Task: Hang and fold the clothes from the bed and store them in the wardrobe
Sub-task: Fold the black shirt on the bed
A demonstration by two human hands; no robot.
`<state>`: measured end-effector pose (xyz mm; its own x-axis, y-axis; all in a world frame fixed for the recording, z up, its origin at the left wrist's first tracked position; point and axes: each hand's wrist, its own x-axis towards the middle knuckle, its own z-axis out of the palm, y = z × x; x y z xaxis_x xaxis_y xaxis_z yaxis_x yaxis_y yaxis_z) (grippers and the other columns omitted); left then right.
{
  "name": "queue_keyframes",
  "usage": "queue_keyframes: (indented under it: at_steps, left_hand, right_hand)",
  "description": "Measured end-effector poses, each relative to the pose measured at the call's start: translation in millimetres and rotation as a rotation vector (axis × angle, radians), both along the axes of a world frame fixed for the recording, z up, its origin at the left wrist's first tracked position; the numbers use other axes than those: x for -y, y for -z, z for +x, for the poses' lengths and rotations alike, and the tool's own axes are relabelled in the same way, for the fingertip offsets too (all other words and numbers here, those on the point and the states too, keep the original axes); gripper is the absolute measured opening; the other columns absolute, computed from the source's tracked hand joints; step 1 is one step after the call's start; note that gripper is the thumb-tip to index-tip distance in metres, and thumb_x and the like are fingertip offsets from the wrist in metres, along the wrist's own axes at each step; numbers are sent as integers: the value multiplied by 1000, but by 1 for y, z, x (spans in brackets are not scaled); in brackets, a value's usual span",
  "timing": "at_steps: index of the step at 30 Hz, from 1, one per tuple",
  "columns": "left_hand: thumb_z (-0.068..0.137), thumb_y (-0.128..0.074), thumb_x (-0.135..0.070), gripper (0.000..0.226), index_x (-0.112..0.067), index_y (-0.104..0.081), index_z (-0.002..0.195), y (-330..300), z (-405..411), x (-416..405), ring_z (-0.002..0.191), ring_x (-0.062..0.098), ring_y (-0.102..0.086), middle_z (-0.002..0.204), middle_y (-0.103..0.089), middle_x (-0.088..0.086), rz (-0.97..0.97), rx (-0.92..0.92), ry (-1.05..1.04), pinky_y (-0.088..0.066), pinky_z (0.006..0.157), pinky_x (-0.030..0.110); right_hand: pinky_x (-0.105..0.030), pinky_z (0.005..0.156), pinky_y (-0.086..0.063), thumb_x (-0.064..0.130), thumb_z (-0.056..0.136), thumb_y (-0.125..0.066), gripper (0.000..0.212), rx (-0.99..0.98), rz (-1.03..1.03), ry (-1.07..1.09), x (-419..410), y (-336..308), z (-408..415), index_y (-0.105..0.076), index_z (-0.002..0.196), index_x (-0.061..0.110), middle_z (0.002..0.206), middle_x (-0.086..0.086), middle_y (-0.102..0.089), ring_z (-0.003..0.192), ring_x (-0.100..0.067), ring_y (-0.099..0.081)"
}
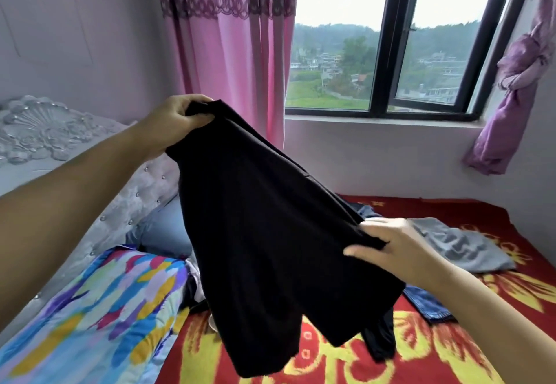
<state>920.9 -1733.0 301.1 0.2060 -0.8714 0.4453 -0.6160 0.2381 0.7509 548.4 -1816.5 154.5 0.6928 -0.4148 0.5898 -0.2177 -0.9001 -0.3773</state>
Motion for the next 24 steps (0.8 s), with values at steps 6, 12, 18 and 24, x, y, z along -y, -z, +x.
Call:
queue_keyframes:
  at_steps: [6,12,18,24]
  left_hand:
    - [96,-55,-7,22,-25,-67,102,7,-3,22,77,1,-64,88,-67,-7,17,10,-33,-51,71,11]
    - [94,-59,-9,19,-24,-69,100,21,5,39,74,-2,-67,83,-70,-11,70,13,13,-51,66,9]
    - [91,-61,-6,22,-27,-68,86,48,31,98,75,7,-63,79,-68,-10,175,86,-105,-48,64,9]
    - [89,-61,-6,18,-23,-68,94,26,26,166,62,-2,-54,73,-60,-12,-36,-60,-348,-39,46,2]
  right_hand:
    - [-17,69,-49,25,91,-67,9,-361,491,41,15,23,-9,-64,98,28,93,16,-67,75,1,-62]
    - [-14,50,-35,-7,83,-56,29,-59,559,344,69,39,-22,-49,77,21,64,11,-49,52,-1,-42]
    - [-30,68,-46,3,86,-57,26,-223,371,594,137,33,0,-67,107,13,88,-3,-66,77,-23,-61]
    - [-39,74,-48,19,94,-51,20,-143,246,888,178,-9,28,-66,108,19,100,-17,-69,93,-38,-63]
